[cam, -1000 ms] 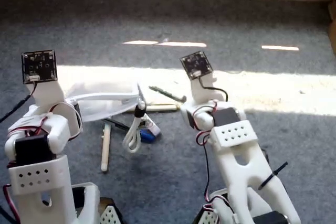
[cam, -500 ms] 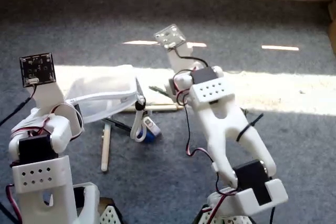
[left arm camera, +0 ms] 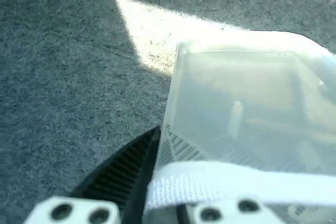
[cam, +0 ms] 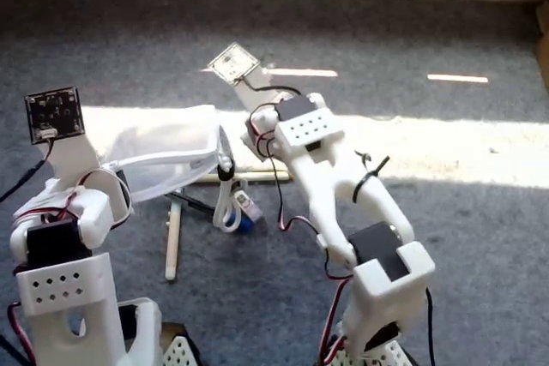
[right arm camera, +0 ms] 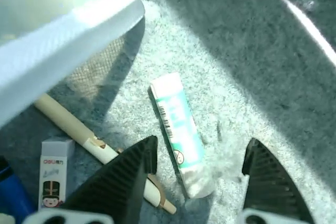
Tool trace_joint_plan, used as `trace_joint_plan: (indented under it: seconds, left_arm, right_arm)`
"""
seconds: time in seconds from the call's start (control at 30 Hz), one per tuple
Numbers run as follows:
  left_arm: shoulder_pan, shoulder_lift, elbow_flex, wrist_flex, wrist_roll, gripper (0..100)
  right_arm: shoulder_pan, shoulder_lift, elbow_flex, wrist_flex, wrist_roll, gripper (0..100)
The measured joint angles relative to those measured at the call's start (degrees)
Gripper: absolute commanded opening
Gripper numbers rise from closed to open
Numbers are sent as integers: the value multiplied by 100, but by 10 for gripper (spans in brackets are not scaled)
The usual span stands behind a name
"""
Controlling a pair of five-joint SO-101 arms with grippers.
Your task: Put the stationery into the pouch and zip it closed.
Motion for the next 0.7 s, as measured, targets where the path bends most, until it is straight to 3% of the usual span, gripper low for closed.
trace_joint_plan:
  seconds: [0.4, 0.7]
  left_arm:
    - [-105, 9, 0, 0, 0, 7]
    - [-105, 9, 0, 0, 0, 7]
  right_arm:
    - [9, 1301, -976, 0, 35, 253]
    - [9, 1389, -1029, 0, 35, 253]
